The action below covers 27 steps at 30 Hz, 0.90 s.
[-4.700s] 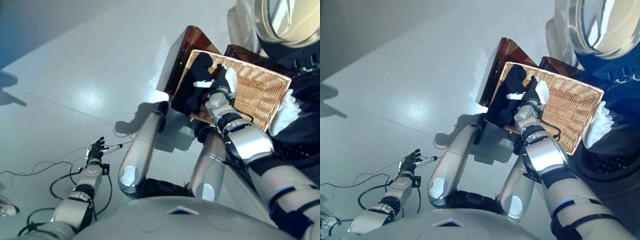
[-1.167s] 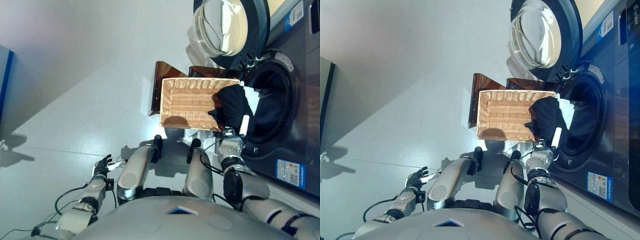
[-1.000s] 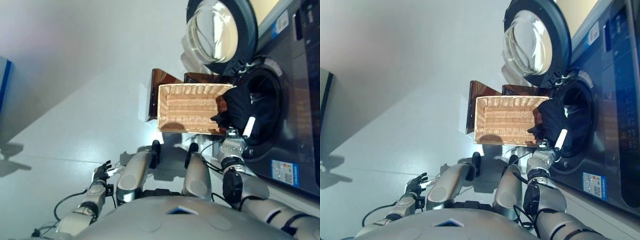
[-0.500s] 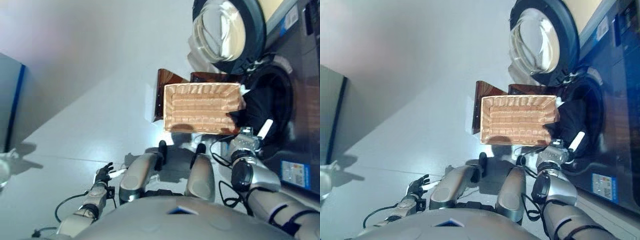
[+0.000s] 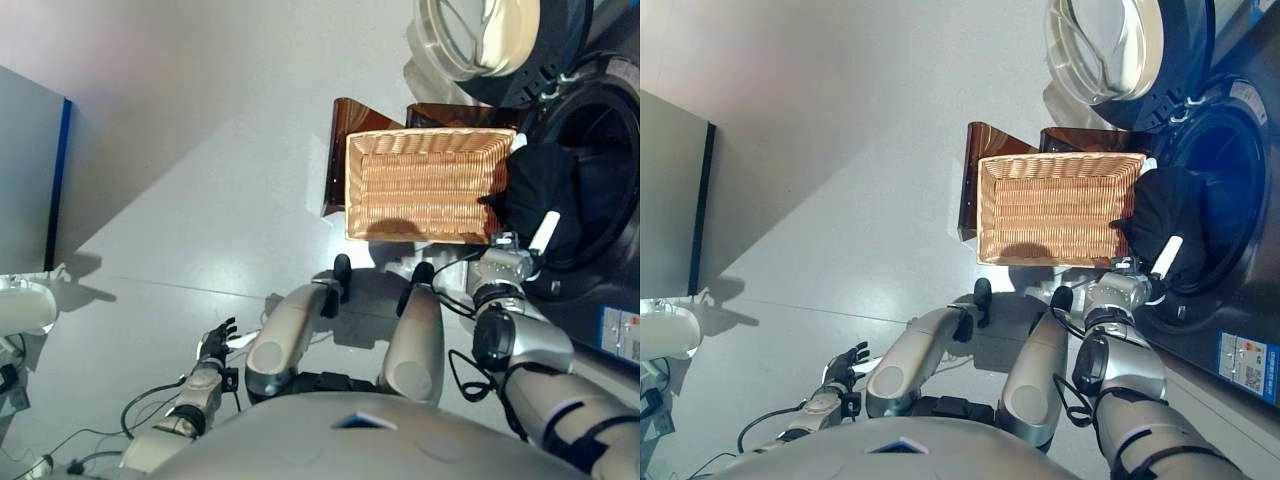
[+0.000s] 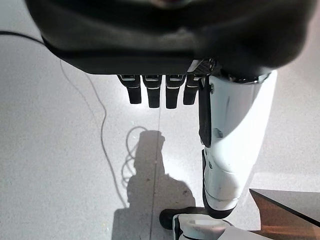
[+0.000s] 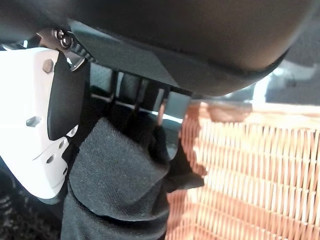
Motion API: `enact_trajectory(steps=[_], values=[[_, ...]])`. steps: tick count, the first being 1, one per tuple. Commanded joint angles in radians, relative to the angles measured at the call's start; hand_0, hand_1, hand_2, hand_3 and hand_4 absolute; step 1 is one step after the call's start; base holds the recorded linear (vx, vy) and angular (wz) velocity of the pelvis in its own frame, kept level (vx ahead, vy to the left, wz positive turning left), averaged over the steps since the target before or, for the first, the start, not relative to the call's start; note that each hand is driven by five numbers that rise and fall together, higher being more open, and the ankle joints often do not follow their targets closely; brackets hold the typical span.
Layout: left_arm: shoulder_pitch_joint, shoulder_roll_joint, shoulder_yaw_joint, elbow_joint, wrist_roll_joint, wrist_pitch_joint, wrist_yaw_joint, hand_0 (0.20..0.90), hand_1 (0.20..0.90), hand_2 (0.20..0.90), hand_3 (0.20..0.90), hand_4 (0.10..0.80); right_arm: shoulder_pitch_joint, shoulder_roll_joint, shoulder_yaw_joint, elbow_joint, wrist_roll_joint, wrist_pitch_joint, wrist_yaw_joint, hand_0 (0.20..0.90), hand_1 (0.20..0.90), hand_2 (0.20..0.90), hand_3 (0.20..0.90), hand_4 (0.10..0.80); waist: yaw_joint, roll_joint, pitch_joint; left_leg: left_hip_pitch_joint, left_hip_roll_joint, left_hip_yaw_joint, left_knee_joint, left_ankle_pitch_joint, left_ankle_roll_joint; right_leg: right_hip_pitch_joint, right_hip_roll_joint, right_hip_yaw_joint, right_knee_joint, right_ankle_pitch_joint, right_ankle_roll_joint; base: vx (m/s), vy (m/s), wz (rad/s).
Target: Pick up the clothes and place them into the washing machine
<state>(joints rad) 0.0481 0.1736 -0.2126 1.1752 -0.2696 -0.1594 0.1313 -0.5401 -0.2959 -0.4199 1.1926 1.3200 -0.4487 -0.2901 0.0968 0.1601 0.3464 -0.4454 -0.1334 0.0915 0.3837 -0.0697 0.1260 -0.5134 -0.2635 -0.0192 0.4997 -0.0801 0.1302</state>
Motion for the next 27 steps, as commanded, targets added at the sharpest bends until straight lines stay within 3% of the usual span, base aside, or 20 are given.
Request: enact_trajectory(steps=[1, 6, 13, 22, 27], values=[[0.016, 0.058, 0.019, 0.030, -0.008, -0.013, 0.023, 0.900, 0.900, 0.900, 0.900, 0.800, 0.019, -0.033, 0.058, -0.043, -0.103, -0.007, 0.054, 0.200, 0.200, 0.200, 0.200, 0.300, 0.021, -0.039, -0.072, -0.021, 0.037, -0.022, -0.014, 0.011, -0.092, 0.039, 0.025, -0.036, -0.039, 0.006, -0.078, 0.064, -0.011, 0.03], [0.021, 0.059, 0.060, 0.064, 0.012, 0.000, 0.015, 0.900, 0.900, 0.900, 0.900, 0.800, 0.095, -0.007, 0.148, -0.074, -0.238, 0.064, 0.074, 0.200, 0.200, 0.200, 0.200, 0.300, 0.018, -0.105, -0.109, 0.083, 0.054, -0.038, -0.071, 0.008, -0.098, 0.153, 0.042, -0.063, -0.119, 0.015, -0.066, 0.129, -0.031, -0.01], [0.025, 0.055, 0.107, 0.094, 0.021, 0.009, 0.017, 0.900, 0.900, 0.900, 0.900, 0.800, 0.178, 0.059, 0.143, -0.074, -0.282, 0.087, 0.078, 0.200, 0.200, 0.200, 0.200, 0.300, 0.013, -0.155, -0.174, 0.204, 0.068, -0.056, -0.174, 0.028, -0.106, 0.281, 0.061, -0.101, -0.243, 0.045, -0.048, 0.146, -0.042, 0.02], [0.057, 0.055, 0.141, 0.102, 0.028, 0.018, 0.008, 0.900, 0.900, 0.900, 0.900, 0.800, 0.246, 0.093, 0.148, -0.058, -0.307, 0.114, 0.103, 0.200, 0.200, 0.200, 0.200, 0.300, 0.013, -0.187, -0.249, 0.329, 0.081, -0.056, -0.231, 0.019, -0.112, 0.415, 0.081, -0.133, -0.320, 0.041, -0.037, 0.119, -0.024, -0.01], [0.063, 0.046, 0.129, 0.103, 0.049, 0.017, -0.004, 0.900, 0.900, 0.900, 0.900, 0.800, 0.317, 0.090, 0.095, -0.062, -0.297, 0.117, 0.107, 0.200, 0.200, 0.200, 0.200, 0.300, -0.012, -0.195, -0.275, 0.369, 0.090, -0.015, -0.256, 0.022, -0.125, 0.484, 0.056, -0.199, -0.360, 0.054, -0.020, 0.049, 0.051, 0.43]])
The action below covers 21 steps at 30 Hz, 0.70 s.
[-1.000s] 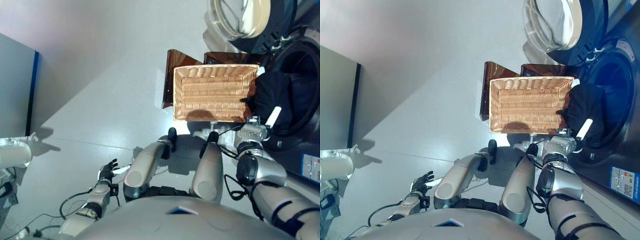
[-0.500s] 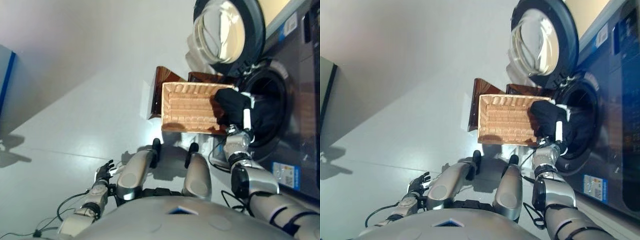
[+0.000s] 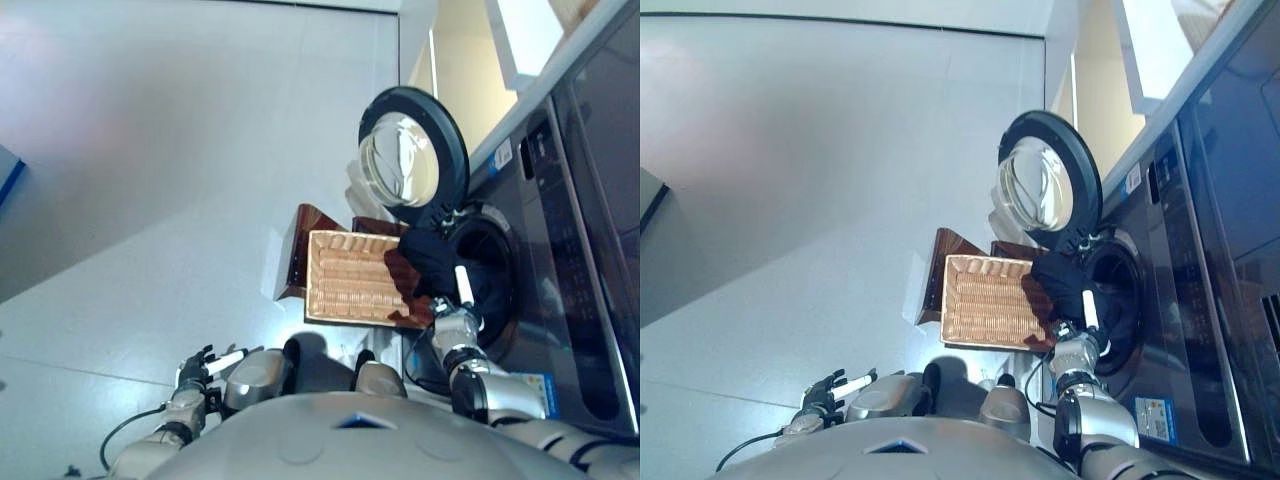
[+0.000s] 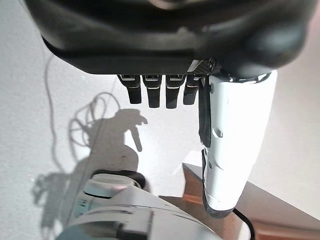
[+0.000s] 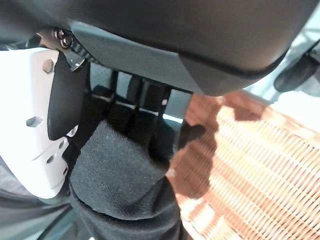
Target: Pick up the clothes and place them into the washing machine
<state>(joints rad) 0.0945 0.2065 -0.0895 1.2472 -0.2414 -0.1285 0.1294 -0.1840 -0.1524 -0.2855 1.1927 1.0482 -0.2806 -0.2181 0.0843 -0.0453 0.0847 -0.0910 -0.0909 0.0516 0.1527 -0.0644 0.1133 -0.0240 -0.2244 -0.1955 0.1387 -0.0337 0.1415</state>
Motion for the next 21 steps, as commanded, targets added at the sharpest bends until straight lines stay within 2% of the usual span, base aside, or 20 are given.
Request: enact_trajectory(steps=[1, 6, 9, 11, 12, 15, 18, 20, 21], values=[[0.018, 0.013, 0.006, 0.031, 0.021, -0.014, -0.002, 0.900, 0.900, 0.900, 0.900, 0.800, -0.038, -0.054, -0.039, -0.062, -0.025, -0.051, 0.036, 0.200, 0.200, 0.200, 0.200, 0.300, 0.000, 0.010, -0.013, 0.016, 0.047, 0.024, -0.027, 0.018, -0.112, -0.005, 0.017, -0.024, 0.000, 0.007, -0.031, 0.072, 0.110, 0.45], [0.031, 0.030, 0.039, 0.045, 0.035, -0.009, -0.002, 0.900, 0.900, 0.900, 0.900, 0.800, -0.025, -0.060, -0.075, -0.011, -0.017, -0.032, 0.043, 0.200, 0.200, 0.200, 0.200, 0.300, -0.001, 0.000, -0.042, 0.053, 0.029, 0.028, -0.063, 0.009, -0.090, 0.001, -0.005, -0.005, 0.024, 0.051, -0.009, 0.057, 0.116, -0.01], [0.034, 0.050, 0.049, 0.042, 0.055, -0.002, 0.001, 0.900, 0.900, 0.900, 0.900, 0.800, -0.033, -0.066, -0.082, 0.025, -0.001, -0.027, 0.045, 0.200, 0.200, 0.200, 0.200, 0.300, 0.001, -0.003, -0.040, 0.087, 0.013, 0.019, -0.073, -0.006, -0.061, -0.016, -0.014, 0.019, 0.123, 0.078, -0.008, 0.068, 0.148, 0.00], [0.035, 0.058, 0.053, 0.040, 0.058, -0.001, 0.003, 0.900, 0.900, 0.900, 0.900, 0.800, -0.036, -0.066, -0.076, 0.036, 0.002, -0.028, 0.046, 0.200, 0.200, 0.200, 0.200, 0.300, -0.002, 0.001, -0.025, 0.112, 0.004, 0.020, -0.078, -0.013, -0.039, -0.056, -0.022, 0.048, 0.227, 0.126, -0.010, 0.027, 0.129, -0.03], [0.034, 0.061, 0.052, 0.034, 0.062, -0.001, 0.002, 0.900, 0.900, 0.900, 0.900, 0.800, -0.035, -0.063, -0.076, 0.032, 0.010, -0.030, 0.048, 0.200, 0.200, 0.200, 0.200, 0.300, -0.009, 0.006, -0.015, 0.122, 0.004, 0.017, -0.083, -0.011, -0.032, -0.082, -0.014, 0.068, 0.282, 0.145, -0.017, 0.012, 0.111, -0.06], [0.034, 0.069, 0.046, 0.034, 0.078, -0.001, 0.001, 0.900, 0.900, 0.900, 0.900, 0.800, -0.034, -0.051, -0.072, 0.025, 0.029, -0.039, 0.054, 0.200, 0.200, 0.200, 0.200, 0.300, -0.027, 0.016, 0.001, 0.148, 0.010, 0.005, -0.093, -0.012, -0.025, -0.157, 0.042, 0.119, 0.345, 0.113, -0.035, 0.041, 0.056, -0.07], [0.034, 0.067, 0.047, 0.037, 0.080, 0.000, 0.004, 0.900, 0.900, 0.900, 0.900, 0.800, -0.026, -0.052, -0.071, 0.018, 0.029, -0.035, 0.053, 0.200, 0.200, 0.200, 0.200, 0.300, -0.040, 0.017, 0.003, 0.185, 0.003, 0.011, -0.114, -0.028, -0.031, -0.242, 0.067, 0.124, 0.248, 0.101, -0.043, 0.121, -0.027, -0.06], [0.023, 0.062, 0.039, 0.036, 0.069, -0.005, 0.004, 0.900, 0.900, 0.900, 0.900, 0.800, -0.012, -0.054, -0.078, 0.004, 0.023, -0.028, 0.054, 0.200, 0.200, 0.200, 0.200, 0.300, -0.064, 0.001, 0.016, 0.205, -0.011, -0.004, -0.105, -0.054, -0.044, -0.275, 0.070, 0.139, 0.068, 0.164, -0.025, 0.189, -0.114, -0.06], [0.021, 0.060, 0.035, 0.035, 0.056, -0.010, 0.007, 0.900, 0.900, 0.900, 0.900, 0.800, -0.007, -0.050, -0.079, -0.004, 0.022, -0.028, 0.051, 0.200, 0.200, 0.200, 0.200, 0.300, -0.074, 0.002, 0.024, 0.218, -0.005, -0.007, -0.102, -0.063, -0.051, -0.279, 0.062, 0.131, -0.003, 0.200, -0.014, 0.173, -0.108, 0.03]])
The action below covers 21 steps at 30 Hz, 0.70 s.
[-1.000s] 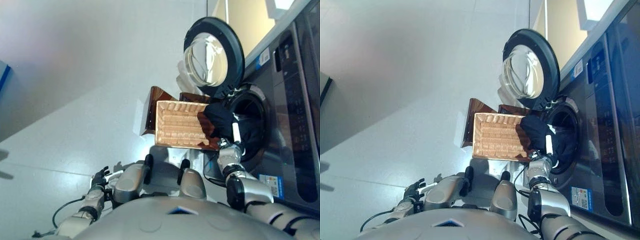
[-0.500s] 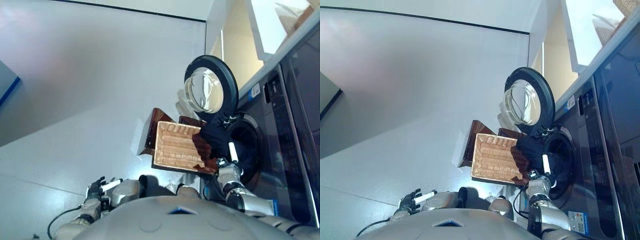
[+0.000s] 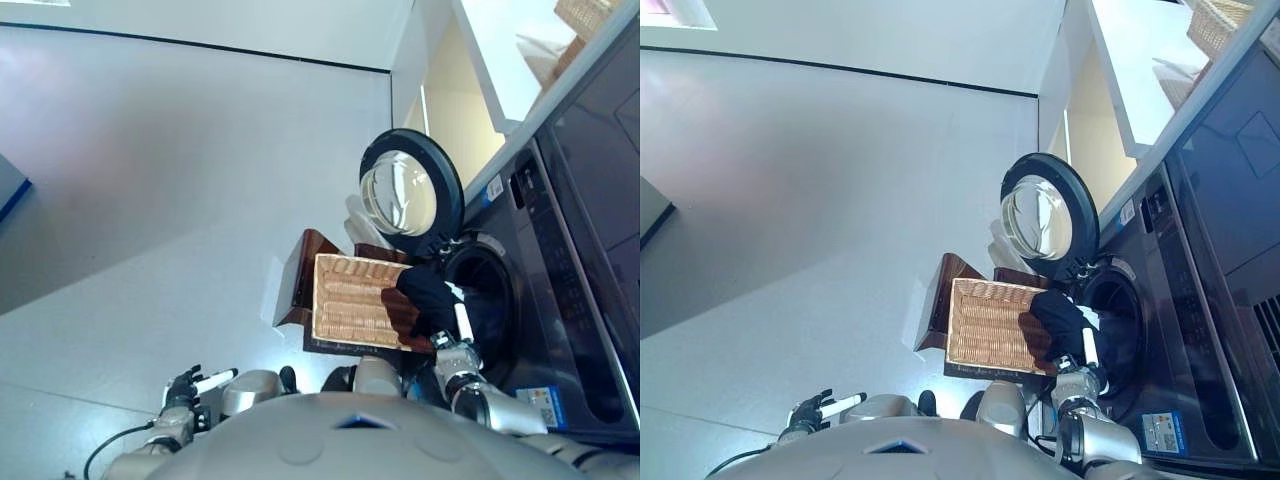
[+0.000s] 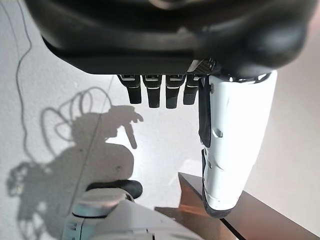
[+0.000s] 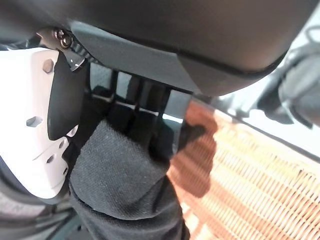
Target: Pick up the clothes and place them into the washing machine
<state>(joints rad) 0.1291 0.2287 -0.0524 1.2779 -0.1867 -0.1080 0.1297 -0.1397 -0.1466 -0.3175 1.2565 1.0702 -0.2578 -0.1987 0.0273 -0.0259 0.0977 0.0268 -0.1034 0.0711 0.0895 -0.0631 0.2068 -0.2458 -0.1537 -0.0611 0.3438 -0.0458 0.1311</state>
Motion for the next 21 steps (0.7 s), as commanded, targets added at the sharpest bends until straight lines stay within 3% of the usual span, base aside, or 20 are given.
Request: enact_trajectory(steps=[1, 5, 8, 12, 18, 21], values=[[-0.017, 0.037, -0.006, 0.002, -0.011, -0.035, 0.011, 0.900, 0.900, 0.900, 0.900, 0.800, -0.043, -0.052, -0.048, -0.080, -0.005, -0.052, 0.025, 0.200, 0.200, 0.200, 0.200, 0.300, -0.026, -0.019, 0.014, 0.107, 0.015, -0.028, -0.036, -0.072, -0.152, -0.059, -0.011, -0.004, -0.240, 0.221, 0.002, 0.156, -0.096, 0.17], [-0.014, 0.019, -0.012, 0.006, -0.035, -0.034, 0.012, 0.900, 0.900, 0.900, 0.900, 0.800, 0.010, -0.035, -0.073, -0.098, 0.011, -0.050, 0.022, 0.200, 0.200, 0.200, 0.200, 0.300, -0.048, -0.039, -0.023, 0.124, 0.041, -0.038, -0.028, -0.101, -0.175, 0.014, 0.019, -0.019, -0.234, 0.190, -0.011, 0.209, -0.144, 0.56], [-0.012, 0.003, -0.008, 0.011, -0.043, -0.030, 0.016, 0.900, 0.900, 0.900, 0.900, 0.800, 0.022, -0.045, -0.081, -0.081, 0.005, -0.045, 0.015, 0.200, 0.200, 0.200, 0.200, 0.300, -0.051, -0.035, -0.046, 0.131, 0.064, -0.055, -0.032, -0.099, -0.192, 0.055, 0.039, -0.041, -0.262, 0.179, -0.020, 0.200, -0.162, 0.61], [-0.025, -0.013, -0.023, 0.017, -0.036, -0.028, 0.017, 0.900, 0.900, 0.900, 0.900, 0.800, 0.035, -0.042, -0.083, -0.097, -0.001, -0.049, 0.011, 0.200, 0.200, 0.200, 0.200, 0.300, -0.063, -0.026, -0.074, 0.133, 0.096, -0.037, -0.051, -0.083, -0.219, 0.083, 0.049, -0.081, -0.289, 0.161, -0.021, 0.117, -0.121, 0.28], [-0.047, -0.022, -0.030, 0.020, -0.045, -0.026, 0.025, 0.900, 0.900, 0.900, 0.900, 0.800, 0.036, -0.031, -0.075, -0.126, 0.000, -0.065, 0.004, 0.200, 0.200, 0.200, 0.200, 0.300, -0.072, -0.002, -0.082, 0.128, 0.134, -0.041, -0.038, -0.053, -0.244, 0.088, 0.078, -0.076, -0.276, 0.120, -0.047, 0.080, -0.115, 0.11], [-0.051, -0.027, -0.040, 0.020, -0.041, -0.027, 0.023, 0.900, 0.900, 0.900, 0.900, 0.800, 0.045, -0.017, -0.065, -0.138, 0.004, -0.071, 0.008, 0.200, 0.200, 0.200, 0.200, 0.300, -0.085, 0.006, -0.084, 0.110, 0.158, -0.035, 0.028, -0.026, -0.261, 0.098, 0.102, -0.059, -0.263, 0.087, -0.073, 0.075, -0.139, 0.00]])
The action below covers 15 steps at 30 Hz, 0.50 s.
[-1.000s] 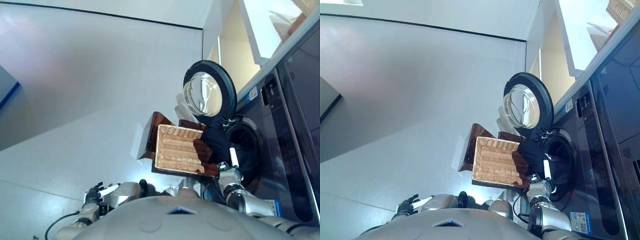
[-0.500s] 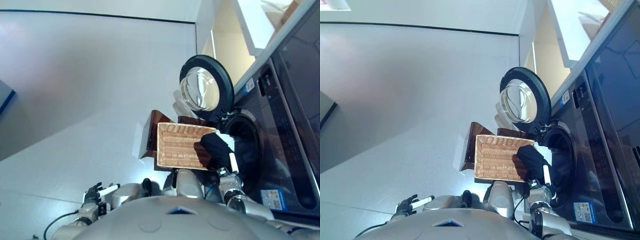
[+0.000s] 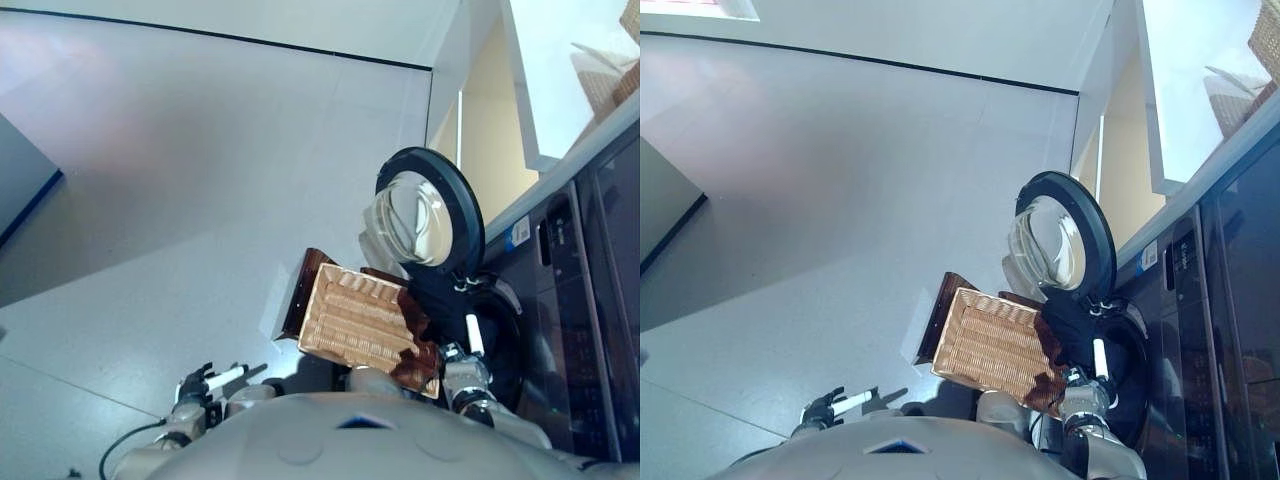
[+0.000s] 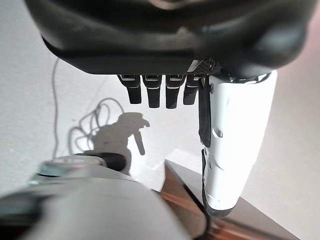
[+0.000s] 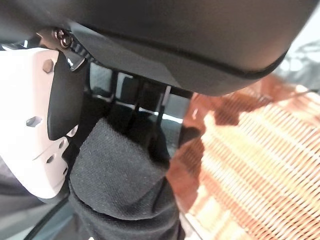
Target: Pick up the clothes and place them into the washing machine
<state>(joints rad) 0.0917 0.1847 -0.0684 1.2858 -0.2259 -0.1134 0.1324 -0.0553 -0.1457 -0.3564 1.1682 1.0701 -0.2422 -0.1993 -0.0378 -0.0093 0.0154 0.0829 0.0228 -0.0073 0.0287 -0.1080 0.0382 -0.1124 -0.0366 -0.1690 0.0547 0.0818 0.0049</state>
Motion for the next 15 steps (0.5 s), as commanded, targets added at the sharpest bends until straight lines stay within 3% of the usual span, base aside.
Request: enact_trajectory(steps=[1, 3, 5, 8, 9, 10, 13, 15], values=[[-0.016, 0.016, -0.027, 0.013, -0.002, -0.022, 0.021, 0.900, 0.900, 0.900, 0.900, 0.800, -0.033, -0.010, -0.020, -0.051, 0.009, -0.089, 0.008, 0.200, 0.200, 0.200, 0.200, 0.300, -0.024, -0.011, 0.000, 0.032, 0.040, 0.049, 0.152, 0.039, -0.102, -0.026, -0.006, 0.057, 0.028, -0.049, 0.041, 0.059, -0.182, 0.01], [-0.013, 0.014, -0.029, 0.007, -0.011, -0.022, 0.018, 0.900, 0.900, 0.900, 0.900, 0.800, -0.028, -0.007, -0.004, -0.050, 0.008, -0.091, 0.005, 0.200, 0.200, 0.200, 0.200, 0.300, -0.018, -0.025, 0.018, -0.061, 0.034, 0.033, 0.372, 0.099, -0.103, 0.005, 0.004, 0.078, 0.029, -0.062, 0.013, 0.033, -0.185, -0.02], [-0.013, 0.013, -0.033, 0.008, -0.011, -0.024, 0.021, 0.900, 0.900, 0.900, 0.900, 0.800, -0.030, -0.004, -0.001, -0.050, 0.011, -0.093, 0.006, 0.200, 0.200, 0.200, 0.200, 0.300, -0.007, -0.038, 0.040, -0.131, 0.025, 0.028, 0.491, 0.124, -0.087, 0.028, 0.004, 0.089, 0.030, -0.068, -0.005, 0.016, -0.122, -0.06], [-0.008, 0.008, -0.032, 0.014, -0.012, -0.024, 0.026, 0.900, 0.900, 0.900, 0.900, 0.800, -0.039, -0.002, 0.007, -0.035, -0.001, -0.088, -0.002, 0.200, 0.200, 0.200, 0.200, 0.300, 0.019, -0.057, 0.058, -0.236, 0.030, 0.030, 0.413, 0.082, -0.048, 0.050, -0.011, 0.124, 0.037, -0.080, 0.006, 0.048, -0.012, -0.34], [-0.006, 0.009, -0.030, 0.013, -0.018, -0.026, 0.030, 0.900, 0.900, 0.900, 0.900, 0.800, -0.041, -0.001, 0.019, -0.028, -0.009, -0.084, -0.001, 0.200, 0.200, 0.200, 0.200, 0.300, 0.028, -0.058, 0.060, -0.248, 0.030, 0.013, 0.355, 0.084, -0.046, 0.054, -0.009, 0.139, 0.044, -0.085, 0.011, 0.122, 0.056, -0.18], [-0.004, 0.009, -0.029, 0.011, -0.022, -0.027, 0.033, 0.900, 0.900, 0.900, 0.900, 0.800, -0.044, -0.003, 0.027, -0.022, -0.015, -0.082, -0.002, 0.200, 0.200, 0.200, 0.200, 0.300, 0.036, -0.051, 0.061, -0.259, 0.033, -0.010, 0.287, 0.096, -0.052, 0.057, 0.001, 0.150, 0.050, -0.094, 0.014, 0.158, 0.062, -0.35], [0.002, 0.005, -0.022, 0.009, -0.035, -0.031, 0.039, 0.900, 0.900, 0.900, 0.900, 0.800, -0.056, -0.020, 0.054, 0.000, -0.045, -0.075, -0.009, 0.200, 0.200, 0.200, 0.200, 0.300, 0.063, -0.016, 0.060, -0.264, 0.032, -0.101, 0.054, 0.227, -0.086, 0.092, 0.039, 0.200, 0.063, -0.130, 0.013, 0.214, 0.096, -0.36], [0.001, 0.003, -0.024, 0.012, -0.037, -0.030, 0.036, 0.900, 0.900, 0.900, 0.900, 0.800, -0.062, -0.029, 0.057, 0.001, -0.051, -0.071, -0.008, 0.200, 0.200, 0.200, 0.200, 0.300, 0.062, 0.002, 0.059, -0.274, 0.030, -0.062, 0.012, 0.259, -0.093, 0.123, 0.044, 0.207, 0.066, -0.152, 0.015, 0.201, 0.115, -0.24]])
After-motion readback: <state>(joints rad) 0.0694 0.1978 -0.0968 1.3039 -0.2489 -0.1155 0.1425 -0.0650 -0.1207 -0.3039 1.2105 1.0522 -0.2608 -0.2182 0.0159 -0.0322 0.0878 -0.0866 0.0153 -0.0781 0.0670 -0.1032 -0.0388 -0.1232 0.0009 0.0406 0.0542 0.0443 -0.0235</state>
